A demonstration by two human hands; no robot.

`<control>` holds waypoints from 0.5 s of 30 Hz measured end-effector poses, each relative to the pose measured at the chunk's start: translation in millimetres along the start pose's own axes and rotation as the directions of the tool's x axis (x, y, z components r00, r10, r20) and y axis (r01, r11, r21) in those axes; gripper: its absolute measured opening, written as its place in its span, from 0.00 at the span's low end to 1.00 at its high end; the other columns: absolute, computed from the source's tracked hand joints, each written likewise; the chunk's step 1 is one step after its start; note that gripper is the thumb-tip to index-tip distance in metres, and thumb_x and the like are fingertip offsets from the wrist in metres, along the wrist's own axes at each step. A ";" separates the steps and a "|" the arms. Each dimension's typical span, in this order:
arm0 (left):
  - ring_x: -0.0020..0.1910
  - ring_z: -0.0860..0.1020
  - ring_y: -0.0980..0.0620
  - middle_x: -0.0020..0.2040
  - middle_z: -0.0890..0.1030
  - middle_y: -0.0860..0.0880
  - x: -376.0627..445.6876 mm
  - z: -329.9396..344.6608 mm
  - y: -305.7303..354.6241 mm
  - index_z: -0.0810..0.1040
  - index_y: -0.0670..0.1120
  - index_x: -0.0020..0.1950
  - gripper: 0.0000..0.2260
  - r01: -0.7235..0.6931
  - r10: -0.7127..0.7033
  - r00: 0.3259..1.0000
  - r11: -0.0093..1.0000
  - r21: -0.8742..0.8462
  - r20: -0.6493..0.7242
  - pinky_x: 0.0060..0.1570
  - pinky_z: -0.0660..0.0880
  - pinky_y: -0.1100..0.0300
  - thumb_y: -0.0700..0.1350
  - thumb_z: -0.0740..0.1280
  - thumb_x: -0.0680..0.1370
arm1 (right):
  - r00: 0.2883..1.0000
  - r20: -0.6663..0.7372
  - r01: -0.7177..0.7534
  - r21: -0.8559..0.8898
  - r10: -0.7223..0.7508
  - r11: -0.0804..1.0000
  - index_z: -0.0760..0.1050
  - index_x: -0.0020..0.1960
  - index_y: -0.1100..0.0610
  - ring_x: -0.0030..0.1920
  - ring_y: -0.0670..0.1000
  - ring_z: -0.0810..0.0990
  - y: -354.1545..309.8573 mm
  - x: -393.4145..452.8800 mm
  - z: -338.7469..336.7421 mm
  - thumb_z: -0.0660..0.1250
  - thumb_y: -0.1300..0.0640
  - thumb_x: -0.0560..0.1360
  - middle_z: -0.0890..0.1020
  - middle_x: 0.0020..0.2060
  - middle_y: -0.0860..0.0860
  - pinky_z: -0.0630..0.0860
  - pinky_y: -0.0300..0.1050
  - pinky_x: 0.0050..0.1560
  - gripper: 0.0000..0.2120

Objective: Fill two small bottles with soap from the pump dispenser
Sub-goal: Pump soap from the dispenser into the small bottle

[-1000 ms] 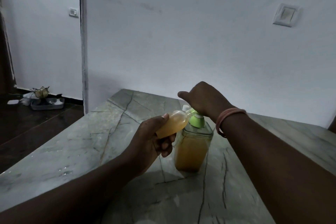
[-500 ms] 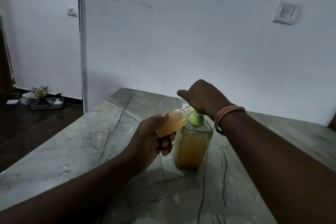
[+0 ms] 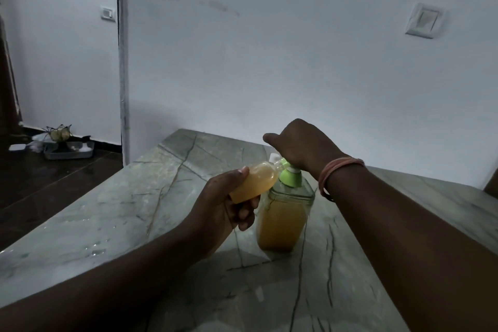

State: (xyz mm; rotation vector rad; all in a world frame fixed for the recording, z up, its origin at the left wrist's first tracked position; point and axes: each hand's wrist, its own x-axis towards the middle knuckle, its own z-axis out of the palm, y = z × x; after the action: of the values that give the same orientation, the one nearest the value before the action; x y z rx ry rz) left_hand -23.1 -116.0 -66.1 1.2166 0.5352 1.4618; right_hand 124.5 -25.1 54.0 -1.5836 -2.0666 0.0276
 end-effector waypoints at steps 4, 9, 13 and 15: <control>0.27 0.71 0.53 0.35 0.76 0.44 -1.3 1.9 1.6 0.78 0.40 0.50 0.16 0.015 -0.014 1.000 1.000 0.014 -0.012 0.26 0.70 0.60 0.54 0.64 0.79 | 0.999 0.049 0.021 -0.094 -0.016 0.995 0.69 0.32 0.56 0.33 0.54 0.75 -5.8 -0.1 -6.5 0.64 0.44 0.75 0.75 0.30 0.52 0.68 0.45 0.34 0.19; 0.28 0.71 0.53 0.36 0.76 0.44 -1.6 2.1 3.2 0.81 0.43 0.46 0.15 0.004 -0.004 1.000 1.000 0.005 0.019 0.26 0.70 0.60 0.53 0.64 0.80 | 0.995 -0.032 0.082 -0.191 -0.090 0.978 0.67 0.33 0.54 0.35 0.55 0.76 -12.0 2.4 -12.1 0.63 0.42 0.74 0.73 0.30 0.51 0.70 0.45 0.36 0.19; 0.28 0.72 0.53 0.36 0.76 0.43 0.3 -1.8 -0.3 0.79 0.41 0.49 0.16 0.001 -0.001 1.000 1.000 0.001 0.009 0.26 0.70 0.60 0.54 0.64 0.80 | 1.000 -0.016 0.022 -0.021 -0.022 1.000 0.66 0.29 0.57 0.28 0.54 0.71 -2.1 0.5 -0.2 0.64 0.45 0.74 0.72 0.26 0.52 0.64 0.44 0.30 0.21; 0.27 0.72 0.53 0.35 0.76 0.43 0.6 -0.8 -1.0 0.77 0.39 0.51 0.17 0.013 -0.013 1.000 1.000 -0.003 0.004 0.26 0.71 0.60 0.54 0.64 0.79 | 1.000 0.005 0.003 -0.021 -0.003 1.000 0.66 0.29 0.57 0.28 0.54 0.71 -1.3 -1.2 -1.1 0.64 0.46 0.74 0.72 0.25 0.52 0.64 0.43 0.30 0.21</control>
State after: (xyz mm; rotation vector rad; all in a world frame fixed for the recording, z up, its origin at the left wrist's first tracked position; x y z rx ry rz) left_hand -23.3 -114.9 -67.0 1.2115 0.5373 1.4483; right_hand 124.0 -26.9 54.9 -1.5945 -2.0790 0.0094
